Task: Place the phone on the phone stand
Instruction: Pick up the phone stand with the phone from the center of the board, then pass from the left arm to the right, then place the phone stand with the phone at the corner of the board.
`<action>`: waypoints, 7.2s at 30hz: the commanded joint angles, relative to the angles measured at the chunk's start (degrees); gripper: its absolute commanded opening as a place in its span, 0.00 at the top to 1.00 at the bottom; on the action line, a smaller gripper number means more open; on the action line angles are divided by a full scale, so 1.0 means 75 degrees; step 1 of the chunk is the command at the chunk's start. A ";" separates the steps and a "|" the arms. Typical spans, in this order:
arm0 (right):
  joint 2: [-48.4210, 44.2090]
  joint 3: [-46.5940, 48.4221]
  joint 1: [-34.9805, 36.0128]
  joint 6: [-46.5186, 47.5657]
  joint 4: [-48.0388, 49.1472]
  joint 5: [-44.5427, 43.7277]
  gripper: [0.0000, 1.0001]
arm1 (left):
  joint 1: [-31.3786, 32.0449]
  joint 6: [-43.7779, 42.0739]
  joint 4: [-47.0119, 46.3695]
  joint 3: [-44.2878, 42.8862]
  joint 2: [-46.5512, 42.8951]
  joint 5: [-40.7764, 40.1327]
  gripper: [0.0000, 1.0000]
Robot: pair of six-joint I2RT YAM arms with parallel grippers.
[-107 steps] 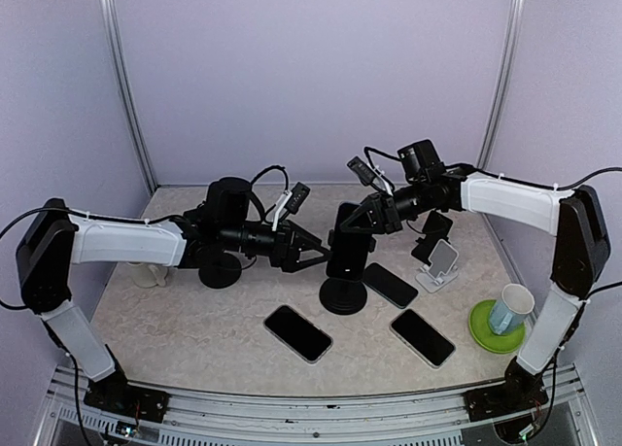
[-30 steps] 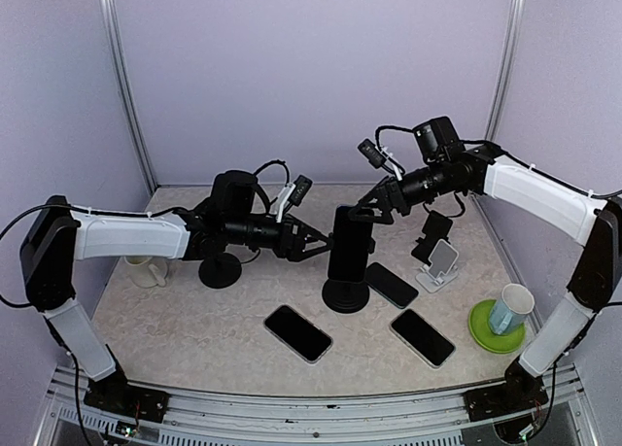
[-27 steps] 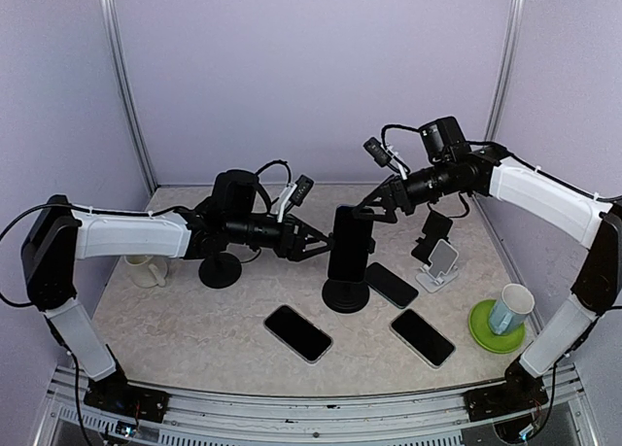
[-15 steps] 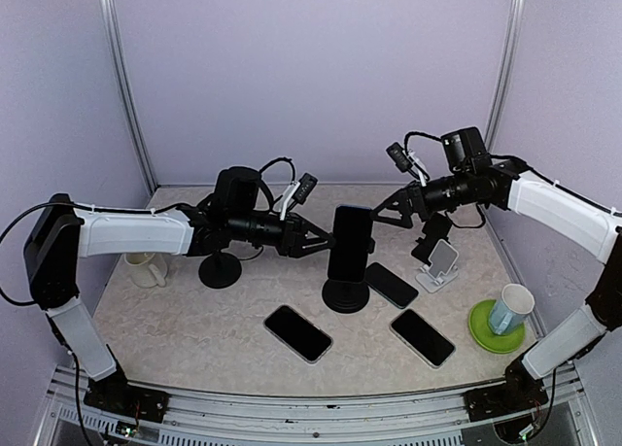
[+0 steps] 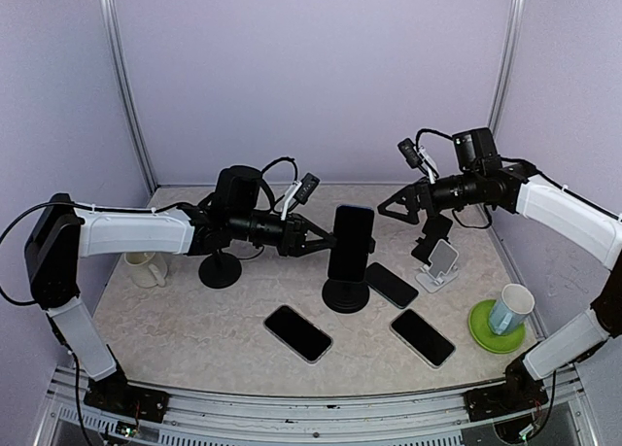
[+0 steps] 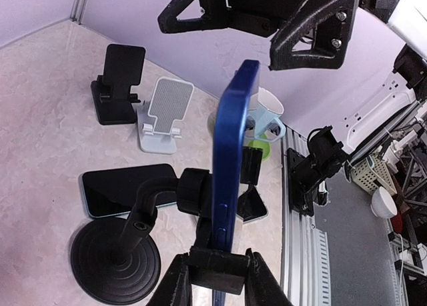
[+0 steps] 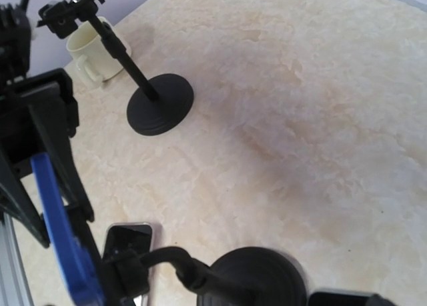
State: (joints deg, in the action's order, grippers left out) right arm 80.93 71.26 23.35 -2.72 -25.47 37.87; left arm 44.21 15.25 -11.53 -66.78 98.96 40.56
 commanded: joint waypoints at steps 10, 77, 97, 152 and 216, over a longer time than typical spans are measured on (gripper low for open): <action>-0.0114 -0.0107 -0.0126 -0.0056 0.0162 -0.0197 0.00 | 0.0007 0.0008 -0.0281 -0.0228 -0.0018 0.0079 0.91; 0.2209 0.0003 0.0367 -0.1200 0.4076 0.3921 0.84 | -0.1047 0.0588 -0.2728 -0.0552 0.0278 0.0590 0.92; 0.2773 0.1188 0.0313 -0.0500 0.2944 0.3868 1.00 | -0.1048 0.0718 -0.2845 0.0299 -0.0499 0.0105 0.01; 0.7755 0.8011 -0.2227 -0.1022 0.2689 0.6073 1.00 | 0.0071 0.0654 0.0270 0.2887 -0.5438 -0.3319 0.01; 0.5632 0.5614 -0.2285 0.0766 0.0794 0.2109 0.00 | -0.0233 0.0431 0.0413 0.3185 -0.5769 -0.3642 0.01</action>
State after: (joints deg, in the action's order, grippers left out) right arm 128.16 118.45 6.72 3.53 -20.88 58.74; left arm 43.40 19.22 -7.70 -44.14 57.63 13.28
